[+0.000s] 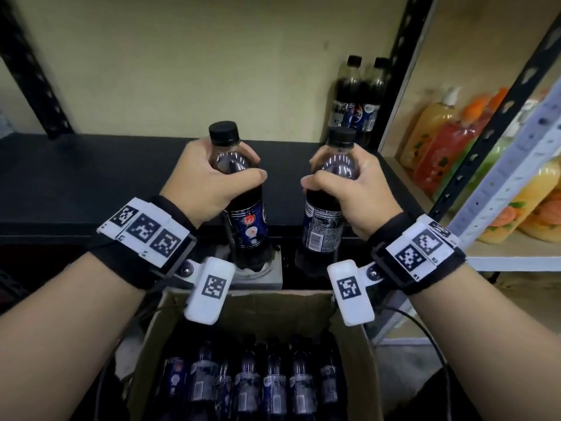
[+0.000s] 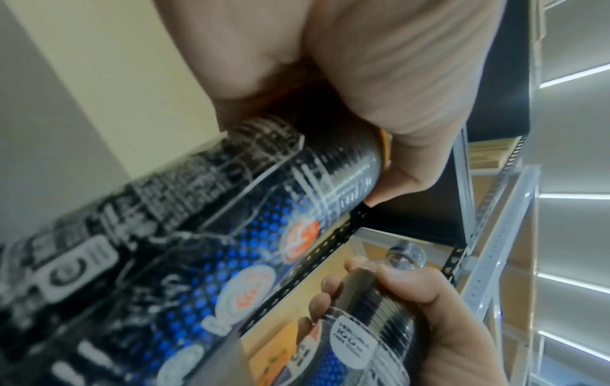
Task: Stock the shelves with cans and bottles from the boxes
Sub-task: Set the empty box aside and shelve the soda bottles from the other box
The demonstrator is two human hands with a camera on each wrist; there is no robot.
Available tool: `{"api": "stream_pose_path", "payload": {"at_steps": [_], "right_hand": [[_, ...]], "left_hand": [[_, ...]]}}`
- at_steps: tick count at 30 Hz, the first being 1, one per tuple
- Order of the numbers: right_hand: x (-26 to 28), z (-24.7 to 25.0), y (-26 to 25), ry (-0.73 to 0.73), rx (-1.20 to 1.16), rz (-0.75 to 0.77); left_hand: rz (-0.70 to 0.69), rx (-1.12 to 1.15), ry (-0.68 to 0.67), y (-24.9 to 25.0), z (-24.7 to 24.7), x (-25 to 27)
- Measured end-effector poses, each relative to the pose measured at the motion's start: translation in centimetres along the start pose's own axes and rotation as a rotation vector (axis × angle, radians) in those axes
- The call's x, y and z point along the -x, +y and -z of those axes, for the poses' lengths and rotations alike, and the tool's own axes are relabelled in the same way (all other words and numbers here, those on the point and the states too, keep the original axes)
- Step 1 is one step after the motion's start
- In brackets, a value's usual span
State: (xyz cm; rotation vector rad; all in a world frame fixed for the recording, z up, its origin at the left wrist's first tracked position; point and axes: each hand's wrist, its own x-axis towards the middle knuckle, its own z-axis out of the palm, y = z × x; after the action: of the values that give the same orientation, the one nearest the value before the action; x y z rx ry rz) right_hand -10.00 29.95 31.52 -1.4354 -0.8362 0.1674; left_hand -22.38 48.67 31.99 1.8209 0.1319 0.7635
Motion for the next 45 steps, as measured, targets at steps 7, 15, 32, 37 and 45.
{"api": "stream_pose_path", "payload": {"at_steps": [7,15,32,37,45], "right_hand": [[-4.6,0.4,-2.3,0.065,0.0,0.134],[-8.6,0.4,-0.3,0.139,0.061,0.158],[-9.5,-2.0,3.0,0.175,0.073,0.176],[-9.0,-2.3,2.3,0.177,0.038,0.15],[-7.9,-0.4,1.2,0.089,0.187,-0.002]], "left_hand": [[-0.106,0.011,0.017,2.6,-0.3,-5.1],[-0.018,-0.048,0.164,-0.7,-0.9,-8.8],[-0.013,-0.081,0.201,-2.2,-3.7,-10.7],[-0.012,0.011,0.172,-2.1,-3.7,-10.3],[-0.005,-0.004,0.036,-2.3,-1.8,-8.5]]}}
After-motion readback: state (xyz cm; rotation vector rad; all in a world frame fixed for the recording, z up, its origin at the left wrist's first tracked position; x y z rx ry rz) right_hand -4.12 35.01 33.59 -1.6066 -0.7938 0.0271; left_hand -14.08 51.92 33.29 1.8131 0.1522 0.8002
